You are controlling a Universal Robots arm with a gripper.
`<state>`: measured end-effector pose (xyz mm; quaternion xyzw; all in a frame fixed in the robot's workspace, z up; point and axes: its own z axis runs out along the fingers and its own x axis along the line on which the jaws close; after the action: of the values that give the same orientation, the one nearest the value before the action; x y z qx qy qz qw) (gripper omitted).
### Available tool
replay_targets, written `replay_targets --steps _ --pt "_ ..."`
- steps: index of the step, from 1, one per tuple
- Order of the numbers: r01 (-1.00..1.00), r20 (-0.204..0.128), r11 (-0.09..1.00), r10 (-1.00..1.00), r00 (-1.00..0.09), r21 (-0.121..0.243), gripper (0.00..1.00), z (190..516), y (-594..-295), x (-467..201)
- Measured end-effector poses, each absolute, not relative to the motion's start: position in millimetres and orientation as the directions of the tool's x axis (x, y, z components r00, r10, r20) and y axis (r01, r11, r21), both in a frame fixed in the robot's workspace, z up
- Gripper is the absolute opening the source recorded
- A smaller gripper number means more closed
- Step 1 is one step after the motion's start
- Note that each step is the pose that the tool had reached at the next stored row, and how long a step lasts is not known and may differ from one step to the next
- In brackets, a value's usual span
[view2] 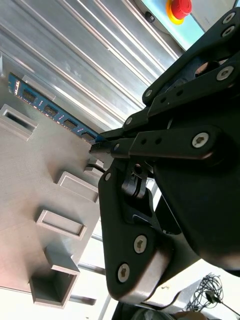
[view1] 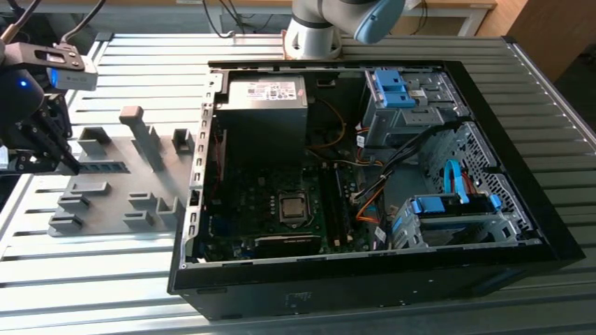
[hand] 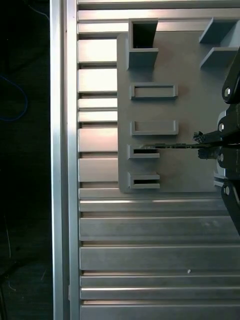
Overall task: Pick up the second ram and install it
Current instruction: 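Pick up the second ram and move it above second insertion slot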
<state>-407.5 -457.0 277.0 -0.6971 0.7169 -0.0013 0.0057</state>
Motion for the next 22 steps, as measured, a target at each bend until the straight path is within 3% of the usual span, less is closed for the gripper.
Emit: replay_targets --steps 22 --pt "-1.0 -0.006 0.028 -1.0 -0.028 -0.01 0.14 280.3 -457.0 -407.5"
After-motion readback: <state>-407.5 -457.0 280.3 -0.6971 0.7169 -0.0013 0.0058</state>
